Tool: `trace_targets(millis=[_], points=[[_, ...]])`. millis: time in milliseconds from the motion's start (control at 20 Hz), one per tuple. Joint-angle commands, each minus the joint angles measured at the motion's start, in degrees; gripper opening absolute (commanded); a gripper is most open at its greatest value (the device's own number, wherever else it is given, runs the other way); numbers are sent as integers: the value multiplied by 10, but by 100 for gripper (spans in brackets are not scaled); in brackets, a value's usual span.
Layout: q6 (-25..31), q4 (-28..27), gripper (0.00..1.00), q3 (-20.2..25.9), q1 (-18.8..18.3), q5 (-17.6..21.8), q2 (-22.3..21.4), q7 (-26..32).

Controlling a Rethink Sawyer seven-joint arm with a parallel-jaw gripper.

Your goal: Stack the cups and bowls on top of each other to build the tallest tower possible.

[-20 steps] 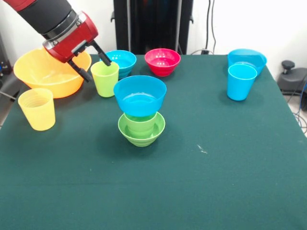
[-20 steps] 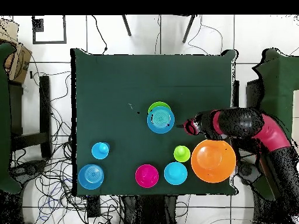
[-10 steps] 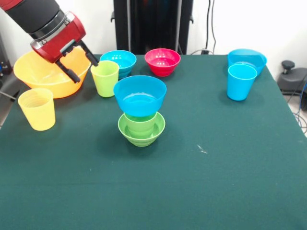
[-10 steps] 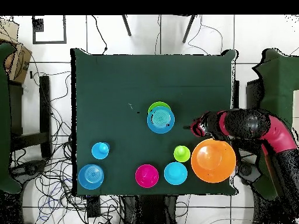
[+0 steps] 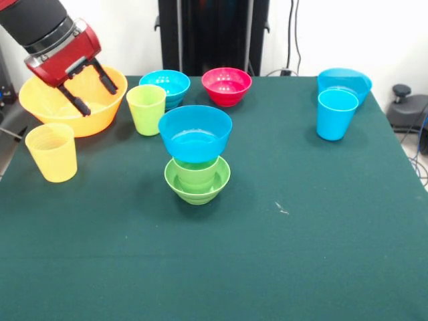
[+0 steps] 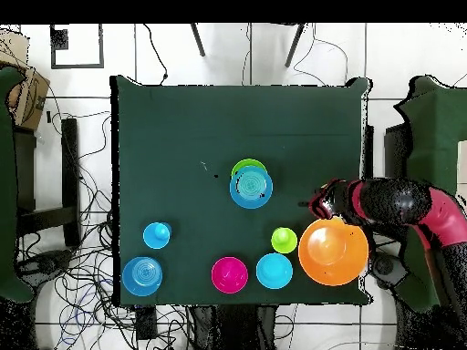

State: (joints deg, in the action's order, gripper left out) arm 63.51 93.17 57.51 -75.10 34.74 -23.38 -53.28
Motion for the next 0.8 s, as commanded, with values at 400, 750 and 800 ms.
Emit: trace_targets(millis=[400,750,800], points=[[-11,18,100,28,3,104,-20,264],[-25,32,100,28,12,118,-27,234],[-28,29,100,27,11,120,-22,234]])
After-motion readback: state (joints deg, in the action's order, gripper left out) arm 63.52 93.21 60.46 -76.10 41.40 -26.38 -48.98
